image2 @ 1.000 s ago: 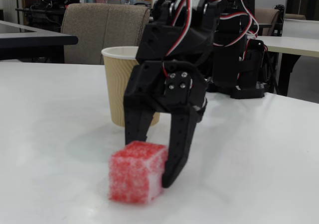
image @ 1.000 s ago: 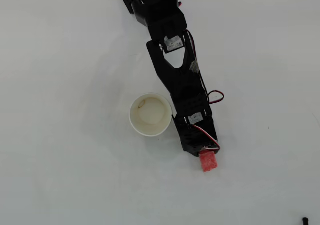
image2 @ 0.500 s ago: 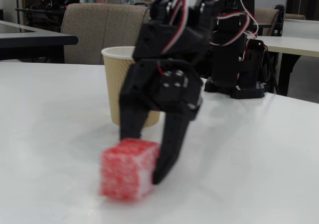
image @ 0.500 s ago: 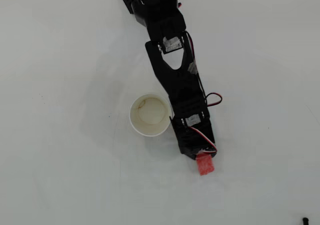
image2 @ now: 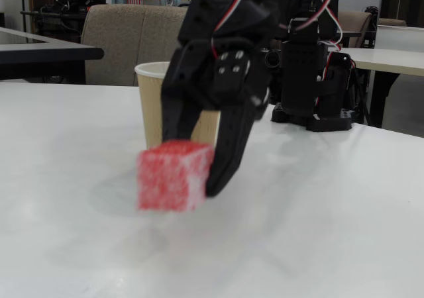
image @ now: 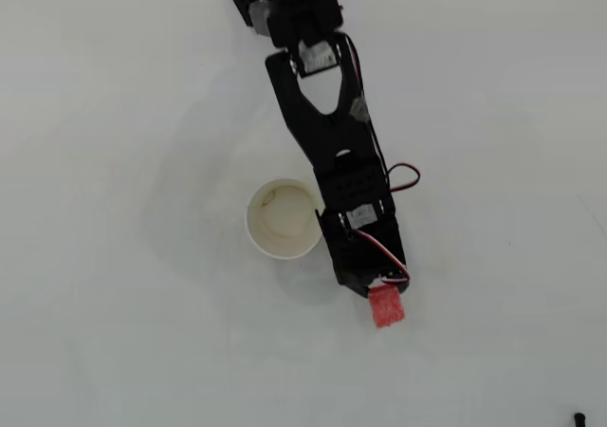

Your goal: Grasp a red cube and put it in the cup.

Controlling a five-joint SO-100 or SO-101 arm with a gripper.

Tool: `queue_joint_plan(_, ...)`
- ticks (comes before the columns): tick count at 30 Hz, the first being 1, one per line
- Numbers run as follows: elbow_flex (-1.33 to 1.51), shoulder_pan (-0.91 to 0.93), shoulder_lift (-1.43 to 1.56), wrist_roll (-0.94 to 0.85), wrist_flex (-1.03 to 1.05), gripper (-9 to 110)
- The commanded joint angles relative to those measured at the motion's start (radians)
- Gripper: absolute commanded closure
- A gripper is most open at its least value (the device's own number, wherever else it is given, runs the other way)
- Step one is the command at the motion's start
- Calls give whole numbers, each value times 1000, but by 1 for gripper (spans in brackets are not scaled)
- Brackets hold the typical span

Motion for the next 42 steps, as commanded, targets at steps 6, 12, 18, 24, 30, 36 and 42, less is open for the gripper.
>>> queue_joint_plan(6, 204, -34, 396, 12, 52, 93)
queue_joint_plan(12, 344, -44, 557, 12, 58, 93)
queue_joint_plan(18, 436, -49, 687, 12, 58, 93)
queue_joint_plan(24, 472, -46, 759, 12, 58, 93)
queue_joint_plan(30, 492, -31, 816, 12, 58, 93)
queue_joint_plan(36, 551, -15, 927, 11, 94, 93)
queue_joint_plan(42, 646, 15, 1071, 5, 150, 93)
